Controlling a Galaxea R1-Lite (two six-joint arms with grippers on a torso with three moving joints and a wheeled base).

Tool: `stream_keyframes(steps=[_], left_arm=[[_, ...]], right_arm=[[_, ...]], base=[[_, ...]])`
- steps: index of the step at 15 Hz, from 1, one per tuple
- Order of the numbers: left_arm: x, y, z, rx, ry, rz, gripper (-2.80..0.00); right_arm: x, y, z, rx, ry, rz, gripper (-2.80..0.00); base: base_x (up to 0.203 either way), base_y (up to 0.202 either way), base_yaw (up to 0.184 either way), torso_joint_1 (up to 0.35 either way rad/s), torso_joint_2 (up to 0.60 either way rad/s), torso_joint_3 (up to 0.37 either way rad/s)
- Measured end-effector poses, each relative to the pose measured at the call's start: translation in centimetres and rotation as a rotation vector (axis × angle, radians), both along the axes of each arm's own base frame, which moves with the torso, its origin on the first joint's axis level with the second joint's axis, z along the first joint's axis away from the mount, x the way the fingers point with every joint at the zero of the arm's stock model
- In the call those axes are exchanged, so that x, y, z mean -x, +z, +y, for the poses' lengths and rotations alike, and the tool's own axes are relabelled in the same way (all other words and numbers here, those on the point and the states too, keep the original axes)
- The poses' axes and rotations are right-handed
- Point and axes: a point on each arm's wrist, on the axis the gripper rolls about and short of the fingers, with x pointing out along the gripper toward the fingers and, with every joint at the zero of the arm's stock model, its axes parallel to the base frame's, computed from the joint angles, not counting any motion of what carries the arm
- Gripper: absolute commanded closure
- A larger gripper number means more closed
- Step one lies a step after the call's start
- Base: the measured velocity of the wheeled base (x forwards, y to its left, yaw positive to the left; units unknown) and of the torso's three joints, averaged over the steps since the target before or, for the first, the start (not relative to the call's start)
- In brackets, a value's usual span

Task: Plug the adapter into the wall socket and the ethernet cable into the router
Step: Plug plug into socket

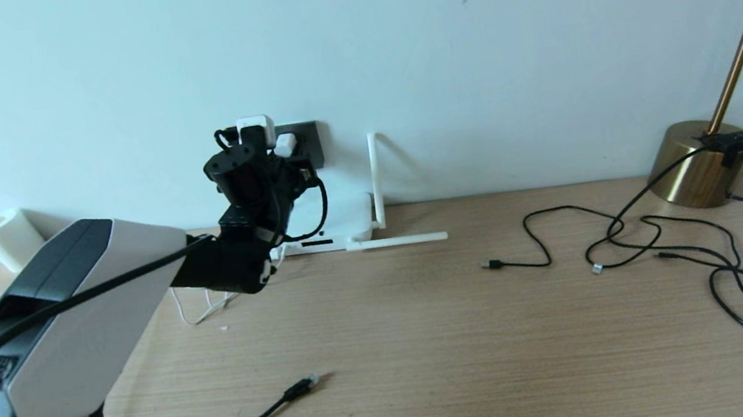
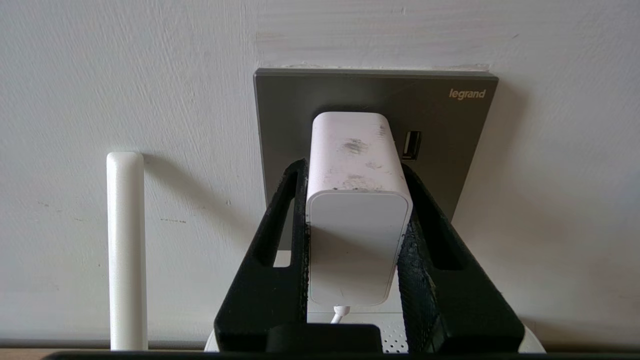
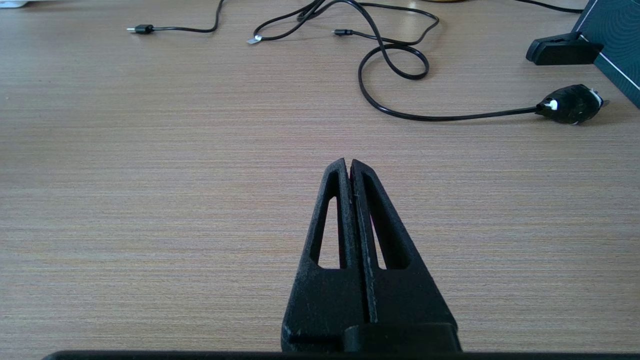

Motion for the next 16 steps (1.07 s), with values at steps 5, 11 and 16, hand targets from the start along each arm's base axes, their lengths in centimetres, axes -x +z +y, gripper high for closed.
stream_keyframes(steps=[5,11,16], left_arm=[[0.0,0.2,0.2,-0.013,0.001,0.000,0.00],[-0.2,0.2,0.9,-0.026,0.004,0.000,0.00],[-0.3,0.0,1.1,-0.031,0.011,-0.002,0.00]], right_arm=[[0.0,0.0,0.0,0.001,0.000,0.000,0.00],[0.0,0.0,0.0,0.000,-0.001,0.000,0.00],[0.0,0.0,0.0,0.000,-0.001,0.000,0.00]], base=[[0.000,0.000,0.000,0.000,0.00,0.000],[0.000,0.000,0.000,0.000,0.00,0.000],[0.000,0.000,0.000,0.000,0.00,0.000]])
